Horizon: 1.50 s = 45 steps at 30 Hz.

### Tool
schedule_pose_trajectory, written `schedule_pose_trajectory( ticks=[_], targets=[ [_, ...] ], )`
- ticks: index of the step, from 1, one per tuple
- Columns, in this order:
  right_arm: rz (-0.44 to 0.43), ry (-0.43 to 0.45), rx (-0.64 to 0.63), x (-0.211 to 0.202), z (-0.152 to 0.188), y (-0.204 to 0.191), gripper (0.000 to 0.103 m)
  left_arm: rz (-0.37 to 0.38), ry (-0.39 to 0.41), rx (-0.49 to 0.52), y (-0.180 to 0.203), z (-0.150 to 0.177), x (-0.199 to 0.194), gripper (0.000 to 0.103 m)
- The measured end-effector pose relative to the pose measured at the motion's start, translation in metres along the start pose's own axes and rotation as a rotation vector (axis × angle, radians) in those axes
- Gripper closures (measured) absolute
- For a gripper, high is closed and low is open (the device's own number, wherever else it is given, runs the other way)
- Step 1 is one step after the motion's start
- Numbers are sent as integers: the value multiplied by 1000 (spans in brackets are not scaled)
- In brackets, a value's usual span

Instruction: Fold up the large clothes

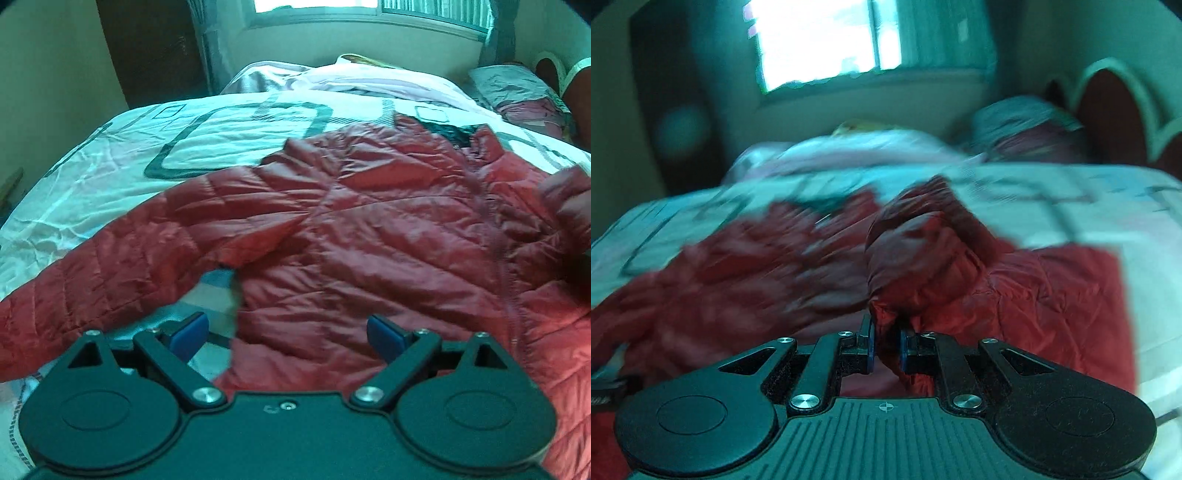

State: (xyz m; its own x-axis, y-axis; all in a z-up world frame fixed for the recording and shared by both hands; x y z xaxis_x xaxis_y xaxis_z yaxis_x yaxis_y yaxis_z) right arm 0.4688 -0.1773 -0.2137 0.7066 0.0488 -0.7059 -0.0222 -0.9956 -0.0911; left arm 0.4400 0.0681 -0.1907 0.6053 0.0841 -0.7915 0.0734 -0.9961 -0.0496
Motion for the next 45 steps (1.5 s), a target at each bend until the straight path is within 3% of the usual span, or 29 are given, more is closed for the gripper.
schedule_pose_trajectory(
  ticks=[3, 5, 6, 7, 11, 16, 21, 23, 25, 27, 29, 30, 31, 32, 37, 39, 41, 42, 45],
  targets=[
    [-43, -80, -25, 16, 14, -27, 89, 24, -5, -7, -7, -3, 3, 11],
    [-69, -87, -12, 17, 14, -30, 58, 55, 0, -7, -5, -6, 3, 11],
    [-70, -67, -2, 12, 11, -30, 29, 80, 3, -7, -1, -7, 3, 10],
    [-66, -35, 1, 3, 10, -27, 23, 102, 5, -7, 3, -9, 4, 10],
    [-44, -4, 34, -16, 3, -2, 23, 217, 2, 8, 34, -12, 5, 11],
    [107, 29, 44, -43, 5, 62, 23, 368, -46, 62, 94, -9, 14, 11],
    [226, 8, 68, -56, 23, 125, 23, 376, -91, 45, 121, -6, 43, 18],
    [242, -1, 94, -59, 29, 142, 23, 374, -70, 20, 123, -9, 49, 29],
    [262, -11, 97, -60, 36, 154, 23, 372, -52, -16, 122, -14, 53, 50],
    [269, -23, 101, -60, 41, 162, 23, 384, -54, -60, 119, -19, 55, 56],
    [276, -31, 104, -58, 45, 168, 23, 424, -70, -102, 117, -23, 51, 52],
    [278, -29, 107, -59, 46, 171, 23, 436, -77, -114, 116, -24, 48, 37],
    [279, -28, 109, -59, 47, 172, 23, 442, -76, -126, 113, -25, 45, 14],
    [280, -30, 107, -58, 48, 173, 23, 445, -59, -146, 110, -27, 41, 7],
    [274, -39, 108, -54, 49, 171, 23, 486, -32, -156, 116, -35, 36, 8],
    [269, -43, 105, -50, 49, 169, 23, 476, -46, -127, 123, -37, 49, 19],
    [271, -43, 101, -49, 49, 168, 23, 491, -61, -139, 128, -38, 61, 44],
    [270, -45, 102, -49, 48, 168, 23, 511, -59, -150, 131, -40, 65, 68],
    [271, -45, 101, -47, 48, 166, 23, 541, -10, -188, 128, -44, 64, 94]
  ],
)
Point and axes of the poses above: each gripper's, at about its wrist camera, not at the fingertips, and x roughly the way its jaws point, y to its right, z to its underside, the point moved 9 cm from there along x, roughly the way its jaws point, and after that the axes turned 6 degrees about z, right-handed, at the moved point
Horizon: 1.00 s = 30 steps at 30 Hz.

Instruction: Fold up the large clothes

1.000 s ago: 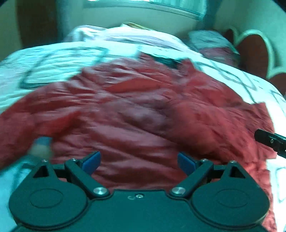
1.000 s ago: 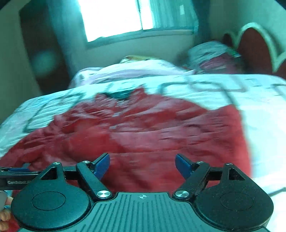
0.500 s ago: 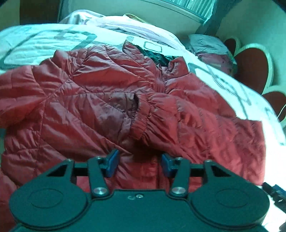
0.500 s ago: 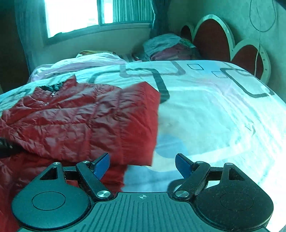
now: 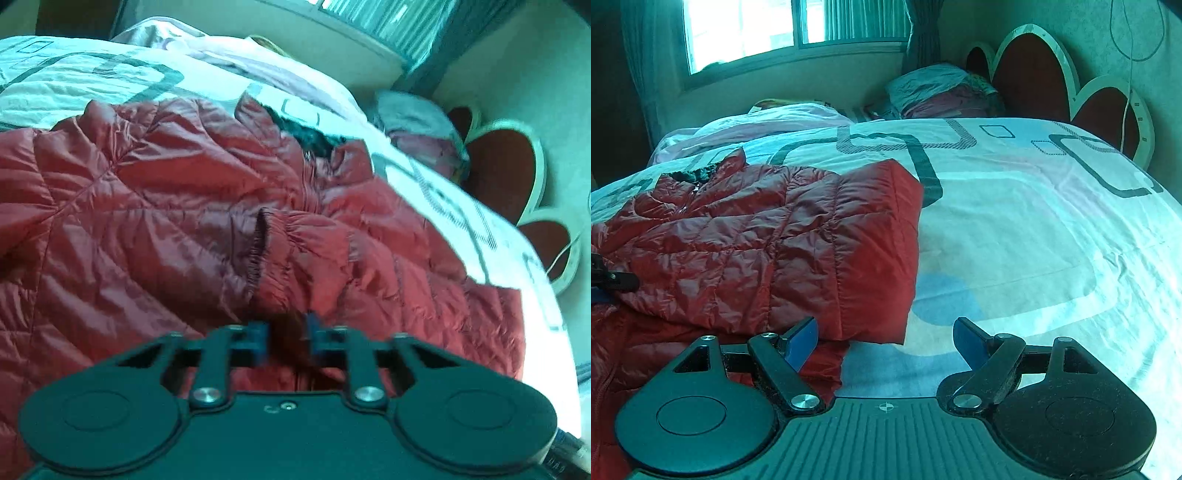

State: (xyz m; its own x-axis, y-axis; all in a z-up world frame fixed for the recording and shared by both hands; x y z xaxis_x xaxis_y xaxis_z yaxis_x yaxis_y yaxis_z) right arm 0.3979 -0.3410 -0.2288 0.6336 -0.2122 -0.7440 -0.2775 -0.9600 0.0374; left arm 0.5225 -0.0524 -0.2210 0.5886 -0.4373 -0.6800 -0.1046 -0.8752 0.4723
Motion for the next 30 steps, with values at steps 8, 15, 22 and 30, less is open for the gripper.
schedule_pose_trajectory(
  ticks=[8, 15, 22, 30],
  targets=[
    [-56, 35, 41, 2, -20, -17, 23, -86, 201, 76, -26, -49, -55, 97],
    [-86, 30, 28, 27, -43, -47, 24, -219, 195, 39, -84, -42, -58, 96],
    [-20, -100, 10, 69, -19, -39, 54, -257, 144, 46, -102, -20, -47, 95],
    [-10, -26, 35, 35, -40, -21, 54, -333, 227, 85, -91, -25, -89, 40]
  ],
)
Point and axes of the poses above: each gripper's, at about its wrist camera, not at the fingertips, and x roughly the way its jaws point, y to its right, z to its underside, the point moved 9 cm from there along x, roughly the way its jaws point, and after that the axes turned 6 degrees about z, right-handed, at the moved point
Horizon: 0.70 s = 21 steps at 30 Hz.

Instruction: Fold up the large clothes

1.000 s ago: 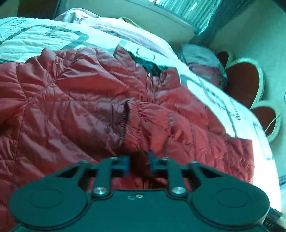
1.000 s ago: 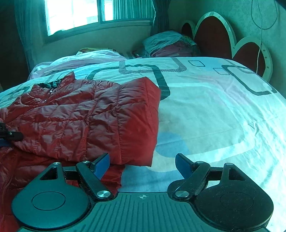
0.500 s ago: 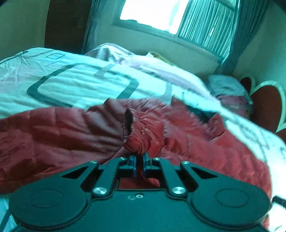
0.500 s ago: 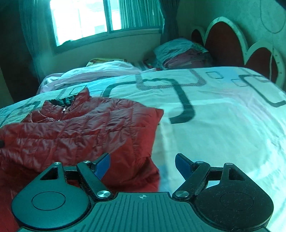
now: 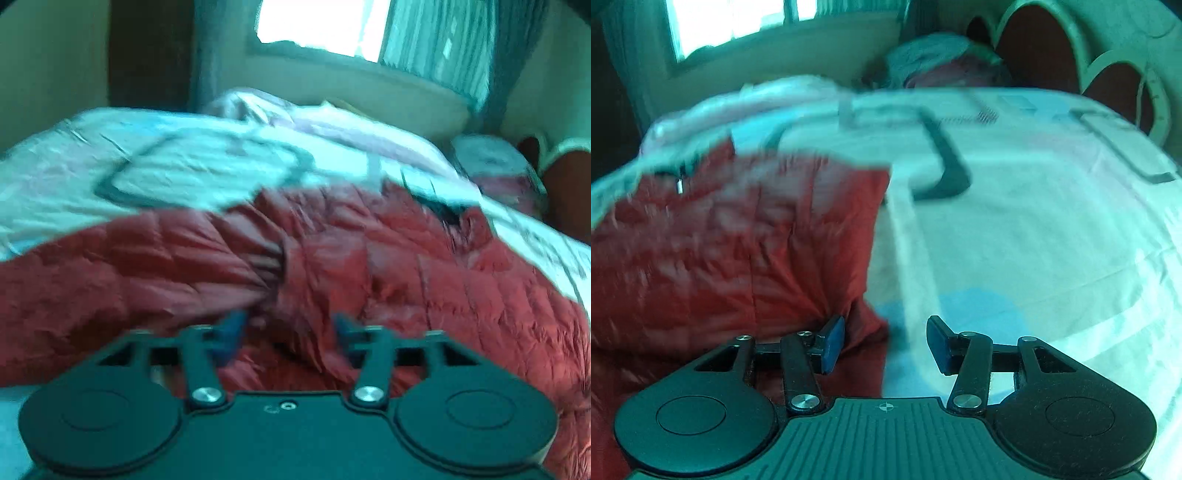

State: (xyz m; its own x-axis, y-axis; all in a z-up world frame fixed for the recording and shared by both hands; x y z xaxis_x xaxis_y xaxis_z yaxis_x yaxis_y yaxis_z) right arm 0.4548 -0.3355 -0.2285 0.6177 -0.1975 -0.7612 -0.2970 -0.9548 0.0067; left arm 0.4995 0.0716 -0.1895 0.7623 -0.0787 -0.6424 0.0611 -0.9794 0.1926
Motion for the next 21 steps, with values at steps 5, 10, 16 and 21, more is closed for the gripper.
schedule_pose_trajectory(
  ticks=[5, 10, 16, 21],
  targets=[
    [-49, 59, -52, 8, -27, -27, 54, 45, 21, 84, 23, -14, 2, 43],
    [-68, 72, -71, 42, -51, -51, 54, 26, -9, 168, 39, -17, 44, 45],
    [-44, -8, -141, 96, -44, -63, 54, -40, -64, 220, 31, -2, 80, 39],
    [-30, -18, -157, 97, -48, -62, 54, -31, -100, 166, 25, -3, 82, 39]
  ],
)
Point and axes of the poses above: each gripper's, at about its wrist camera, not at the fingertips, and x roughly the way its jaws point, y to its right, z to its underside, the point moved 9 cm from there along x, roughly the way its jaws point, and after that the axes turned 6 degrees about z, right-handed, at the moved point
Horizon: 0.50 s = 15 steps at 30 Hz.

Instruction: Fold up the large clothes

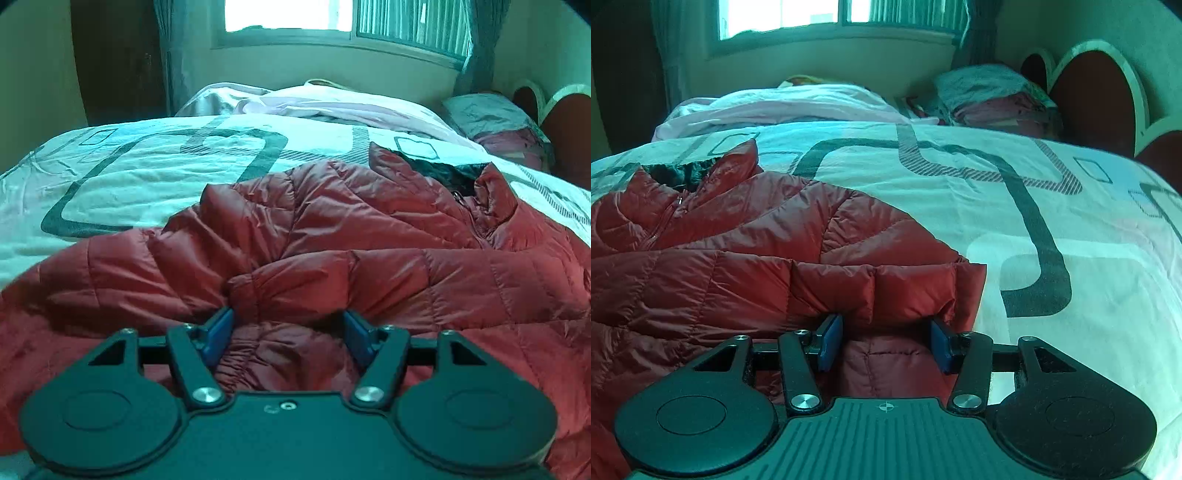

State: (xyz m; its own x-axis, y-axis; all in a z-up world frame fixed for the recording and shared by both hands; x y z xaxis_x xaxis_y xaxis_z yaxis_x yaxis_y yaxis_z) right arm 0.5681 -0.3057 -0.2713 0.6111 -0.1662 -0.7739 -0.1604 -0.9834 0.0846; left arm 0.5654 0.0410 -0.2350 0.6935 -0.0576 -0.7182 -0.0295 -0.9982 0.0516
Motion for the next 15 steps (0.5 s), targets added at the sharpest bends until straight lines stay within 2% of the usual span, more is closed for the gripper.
schedule_pose_trajectory(
  ticks=[2, 4, 7, 8, 11, 15],
  targets=[
    [1, 37, 7, -15, -5, -2, 54, -2, -3, 13, 0, -1, 0, 38],
    [-33, 77, 12, -29, -4, -11, 54, -2, -2, 14, 0, 0, 0, 38],
    [-31, 27, -67, -18, 17, -28, 54, -8, -1, 22, 2, 0, 0, 38],
    [-30, 38, -70, -15, 20, -29, 54, -11, -3, 26, 2, 0, 0, 38],
    [-24, 14, -47, -19, 12, -30, 54, -16, -11, 27, 2, -1, -1, 38],
    [-50, 82, -12, -57, 16, -30, 54, -19, -18, 27, 0, -2, -6, 38]
  ],
)
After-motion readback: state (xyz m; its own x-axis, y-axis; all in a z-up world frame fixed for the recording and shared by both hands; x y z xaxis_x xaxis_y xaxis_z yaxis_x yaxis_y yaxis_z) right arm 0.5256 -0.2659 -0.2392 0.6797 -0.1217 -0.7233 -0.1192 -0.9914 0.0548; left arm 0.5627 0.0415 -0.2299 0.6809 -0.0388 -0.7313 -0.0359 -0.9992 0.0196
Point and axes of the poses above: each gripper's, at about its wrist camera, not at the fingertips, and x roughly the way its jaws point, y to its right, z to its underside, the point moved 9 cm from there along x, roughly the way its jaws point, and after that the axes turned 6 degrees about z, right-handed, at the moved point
